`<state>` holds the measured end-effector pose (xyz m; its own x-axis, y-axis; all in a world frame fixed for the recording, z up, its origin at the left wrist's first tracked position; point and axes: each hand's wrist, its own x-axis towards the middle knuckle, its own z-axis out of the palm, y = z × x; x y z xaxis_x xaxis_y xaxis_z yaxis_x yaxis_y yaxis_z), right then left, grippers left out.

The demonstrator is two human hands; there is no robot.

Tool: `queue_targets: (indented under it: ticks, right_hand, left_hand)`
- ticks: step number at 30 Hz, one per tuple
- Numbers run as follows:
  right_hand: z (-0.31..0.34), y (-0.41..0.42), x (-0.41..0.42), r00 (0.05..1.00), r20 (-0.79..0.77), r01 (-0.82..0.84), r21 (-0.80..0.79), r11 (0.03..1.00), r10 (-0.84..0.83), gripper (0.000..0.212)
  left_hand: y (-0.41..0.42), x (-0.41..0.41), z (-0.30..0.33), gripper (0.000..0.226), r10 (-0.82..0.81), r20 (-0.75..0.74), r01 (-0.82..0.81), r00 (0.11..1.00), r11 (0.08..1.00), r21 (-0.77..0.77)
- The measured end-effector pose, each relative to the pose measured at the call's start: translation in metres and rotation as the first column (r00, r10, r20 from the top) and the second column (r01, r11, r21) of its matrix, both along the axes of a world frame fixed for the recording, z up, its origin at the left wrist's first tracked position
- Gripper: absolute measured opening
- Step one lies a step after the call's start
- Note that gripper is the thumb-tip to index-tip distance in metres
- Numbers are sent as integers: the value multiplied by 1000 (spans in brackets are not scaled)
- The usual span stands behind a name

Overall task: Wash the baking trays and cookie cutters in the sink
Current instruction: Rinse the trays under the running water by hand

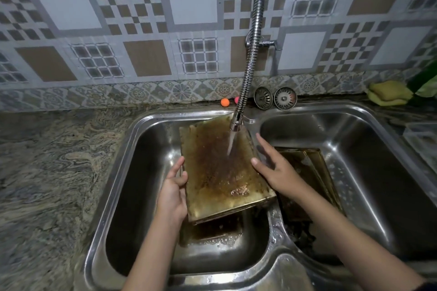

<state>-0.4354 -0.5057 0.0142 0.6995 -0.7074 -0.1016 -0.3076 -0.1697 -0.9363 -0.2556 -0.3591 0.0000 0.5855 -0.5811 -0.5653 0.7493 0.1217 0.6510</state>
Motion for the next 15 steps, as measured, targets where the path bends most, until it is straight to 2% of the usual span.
queue_targets:
  ticks: [4, 7, 9, 12, 14, 15]
  right_hand:
    - [-3, 10, -4, 963, 243, 26, 329, 944, -111, 50]
    - [4, 6, -7, 883, 346, 111, 502, 858, -316, 47]
    - [14, -5, -15, 816, 384, 224, 479, 849, -432, 49]
    - [37, -27, -38, 702, 456, 429, 341, 836, -546, 51]
    - [52, -38, -58, 691, 462, 552, 160, 819, -556, 53]
    - [57, -41, -67, 720, 435, 579, 52, 814, -540, 54]
  left_hand:
    - [-8, -5, -11, 45, -54, 15, 53, 998, 997, 58]
    - [-19, -8, -15, 37, -116, -38, 115, 993, 993, -17]
    - [-26, -7, -18, 31, -176, -6, 176, 984, 984, 3]
    - [-27, 6, -49, 26, -338, 260, 245, 904, 910, 334]
    - [-22, 19, -76, 29, -458, 343, 239, 820, 819, 522]
    - [-18, 25, -90, 30, -514, 337, 244, 789, 765, 596]
